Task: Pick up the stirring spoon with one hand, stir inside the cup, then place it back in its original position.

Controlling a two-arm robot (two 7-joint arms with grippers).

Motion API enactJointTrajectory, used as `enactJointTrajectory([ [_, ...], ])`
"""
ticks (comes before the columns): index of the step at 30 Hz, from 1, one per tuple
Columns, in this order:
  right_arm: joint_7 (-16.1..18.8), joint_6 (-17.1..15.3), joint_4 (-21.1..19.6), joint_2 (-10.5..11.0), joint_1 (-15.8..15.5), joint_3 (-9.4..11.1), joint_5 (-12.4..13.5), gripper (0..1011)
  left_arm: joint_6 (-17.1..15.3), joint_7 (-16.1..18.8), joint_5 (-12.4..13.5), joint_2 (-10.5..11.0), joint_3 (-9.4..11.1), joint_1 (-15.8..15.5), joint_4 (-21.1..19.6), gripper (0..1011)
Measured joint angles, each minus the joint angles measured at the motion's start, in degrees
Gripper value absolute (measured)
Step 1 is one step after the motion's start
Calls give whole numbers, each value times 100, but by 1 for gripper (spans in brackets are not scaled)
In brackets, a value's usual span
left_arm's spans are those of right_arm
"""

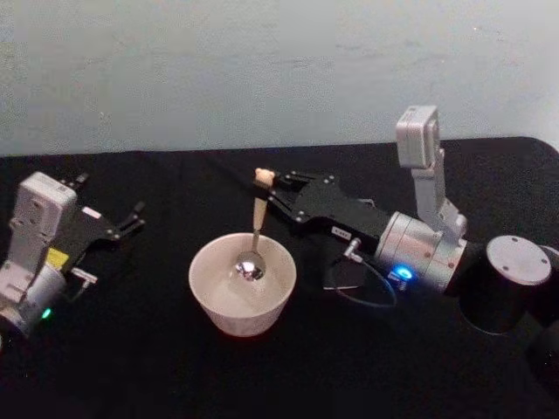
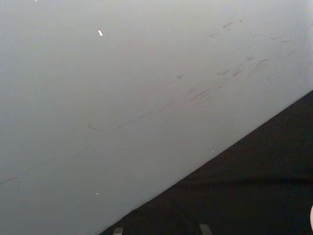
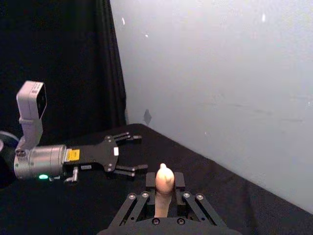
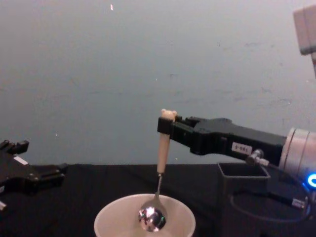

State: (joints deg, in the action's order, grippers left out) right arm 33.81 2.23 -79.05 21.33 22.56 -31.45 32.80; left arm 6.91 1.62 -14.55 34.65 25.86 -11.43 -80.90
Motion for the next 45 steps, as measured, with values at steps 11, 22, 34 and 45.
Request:
enactJointTrajectory([
  [11,4,39,64,-16,-28,-8,-120,214,0,0,0,0,0,0,0,1001],
  [22,1,36,59,-13,-26,-8,-112,214,0,0,0,0,0,0,0,1001],
  [34,4,35,63,-72,-24,-4,-111,214,0,0,0,0,0,0,0,1001],
  [45,111,12,232,-319,148,-221,-260,214,0,0,0,0,0,0,0,1001],
])
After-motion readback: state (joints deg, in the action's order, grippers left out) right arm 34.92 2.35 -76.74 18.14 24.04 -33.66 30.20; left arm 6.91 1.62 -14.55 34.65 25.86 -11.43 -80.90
